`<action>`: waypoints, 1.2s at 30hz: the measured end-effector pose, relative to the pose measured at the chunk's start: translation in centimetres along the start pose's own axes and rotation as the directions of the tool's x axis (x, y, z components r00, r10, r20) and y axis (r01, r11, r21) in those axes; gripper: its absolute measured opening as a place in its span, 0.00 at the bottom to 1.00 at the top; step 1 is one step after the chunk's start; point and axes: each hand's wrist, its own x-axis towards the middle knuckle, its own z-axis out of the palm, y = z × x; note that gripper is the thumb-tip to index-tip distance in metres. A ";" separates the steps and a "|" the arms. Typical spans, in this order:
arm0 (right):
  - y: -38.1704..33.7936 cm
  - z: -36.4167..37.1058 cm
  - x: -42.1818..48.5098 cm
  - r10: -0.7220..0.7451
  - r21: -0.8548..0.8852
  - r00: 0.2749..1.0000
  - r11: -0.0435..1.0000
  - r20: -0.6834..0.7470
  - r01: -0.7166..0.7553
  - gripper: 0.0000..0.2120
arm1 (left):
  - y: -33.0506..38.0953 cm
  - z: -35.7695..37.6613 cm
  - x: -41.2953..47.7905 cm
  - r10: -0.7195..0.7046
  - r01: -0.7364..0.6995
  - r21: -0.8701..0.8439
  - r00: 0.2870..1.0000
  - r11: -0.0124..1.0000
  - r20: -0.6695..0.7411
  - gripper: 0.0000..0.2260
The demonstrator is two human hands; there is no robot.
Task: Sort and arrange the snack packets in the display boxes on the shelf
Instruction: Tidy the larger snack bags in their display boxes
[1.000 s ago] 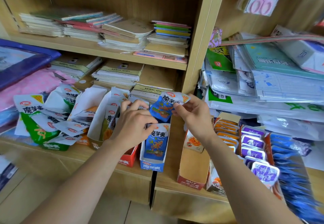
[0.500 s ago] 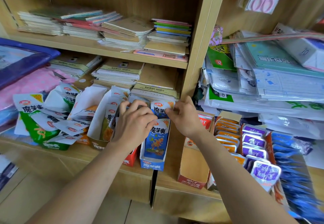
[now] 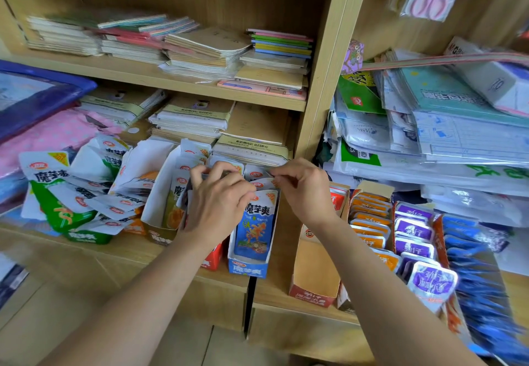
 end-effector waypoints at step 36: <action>-1.9 -3.0 0.5 0.420 0.677 0.906 0.684 -0.060 -0.272 0.04 | -0.6 -0.6 0.0 -0.008 0.009 -0.081 1.000 0.997 0.009 0.09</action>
